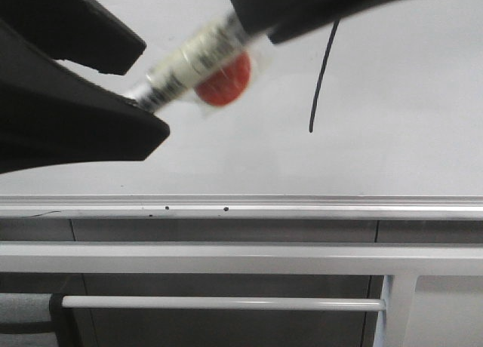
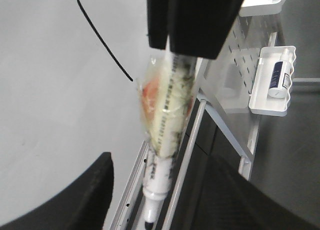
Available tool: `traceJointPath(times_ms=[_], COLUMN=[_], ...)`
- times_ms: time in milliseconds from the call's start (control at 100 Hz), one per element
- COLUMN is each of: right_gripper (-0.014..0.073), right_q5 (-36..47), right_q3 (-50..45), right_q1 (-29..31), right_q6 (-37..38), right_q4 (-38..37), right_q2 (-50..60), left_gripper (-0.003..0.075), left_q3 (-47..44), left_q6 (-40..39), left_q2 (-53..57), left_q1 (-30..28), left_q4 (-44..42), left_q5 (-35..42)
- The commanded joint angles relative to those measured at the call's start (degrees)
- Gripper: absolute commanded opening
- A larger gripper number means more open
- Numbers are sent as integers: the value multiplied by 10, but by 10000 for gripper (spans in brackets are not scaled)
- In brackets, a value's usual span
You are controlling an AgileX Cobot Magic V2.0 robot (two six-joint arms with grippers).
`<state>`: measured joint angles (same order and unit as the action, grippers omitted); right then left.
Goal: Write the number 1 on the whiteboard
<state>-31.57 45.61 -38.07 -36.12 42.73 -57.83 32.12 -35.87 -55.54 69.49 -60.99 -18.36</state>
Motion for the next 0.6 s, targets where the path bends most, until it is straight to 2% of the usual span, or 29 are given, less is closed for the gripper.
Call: traceJointPath(times_ms=[0,590], right_gripper=[-63,-63], right_q5=[30,26], right_q3=[27,29], right_q1=[-4,-4], right_q6=[-1,-1], right_q4=[20,19], right_q2=[5,5], left_gripper=[365,365], left_q3=[21,21], left_q6=[-3,-3], left_q2=[4,4], left_q1=[4,4], left_q4=[-10,-10], left_q5=[10,10])
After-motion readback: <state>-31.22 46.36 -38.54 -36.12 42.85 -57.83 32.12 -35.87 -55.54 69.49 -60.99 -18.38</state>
